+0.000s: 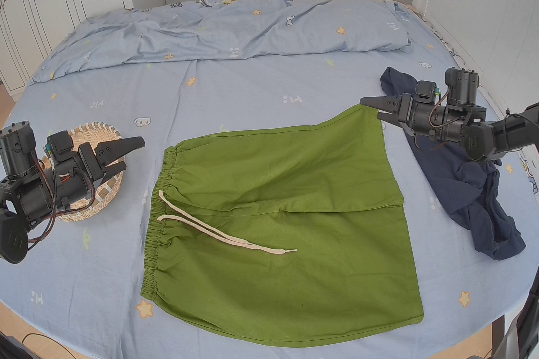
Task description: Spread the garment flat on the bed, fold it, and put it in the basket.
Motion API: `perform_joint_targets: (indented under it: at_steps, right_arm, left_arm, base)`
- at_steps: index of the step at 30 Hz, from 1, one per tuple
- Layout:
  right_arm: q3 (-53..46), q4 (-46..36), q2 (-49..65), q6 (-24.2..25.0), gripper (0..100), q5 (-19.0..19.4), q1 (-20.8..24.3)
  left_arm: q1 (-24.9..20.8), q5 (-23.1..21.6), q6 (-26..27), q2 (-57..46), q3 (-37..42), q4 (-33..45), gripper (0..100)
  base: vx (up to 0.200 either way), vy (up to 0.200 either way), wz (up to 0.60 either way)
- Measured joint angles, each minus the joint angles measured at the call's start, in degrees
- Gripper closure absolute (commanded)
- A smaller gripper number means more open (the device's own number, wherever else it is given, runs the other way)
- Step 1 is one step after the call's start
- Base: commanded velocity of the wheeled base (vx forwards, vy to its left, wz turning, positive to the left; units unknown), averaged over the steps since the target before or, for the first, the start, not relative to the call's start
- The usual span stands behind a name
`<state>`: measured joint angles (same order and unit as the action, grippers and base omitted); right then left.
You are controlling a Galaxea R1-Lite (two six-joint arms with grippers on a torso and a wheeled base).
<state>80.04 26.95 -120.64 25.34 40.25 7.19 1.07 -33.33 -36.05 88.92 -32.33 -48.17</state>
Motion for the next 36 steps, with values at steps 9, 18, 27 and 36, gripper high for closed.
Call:
perform_joint_targets:
  at_steps: [9, 18, 27, 36]
  right_arm:
    - [14.1, 3.1, -12.1, 4.9, 0, 0.3, -0.2]
    - [17.9, 8.6, -18.6, 5.8, 0, -1.3, -2.0]
    - [21.2, 6.5, -22.0, 5.7, 0, -1.9, -3.7]
    - [15.7, 7.3, -16.7, 5.8, 0, -3.0, -5.4]
  left_arm:
    - [1.6, 0.0, 0.0, 2.0, -2.4, -0.5, 0]
    - [1.8, 0.0, 0.1, 2.7, -2.4, -0.6, 0]
    - [1.9, 0.0, 0.1, 2.7, -2.4, -0.6, 0]
    - [1.7, 0.0, 0.1, 2.7, -2.0, -0.6, 0]
  base:
    - [0.000, 0.000, 0.00]
    - [0.000, 0.000, 0.00]
    - [0.000, 0.000, 0.00]
    - [0.000, 0.000, 0.00]
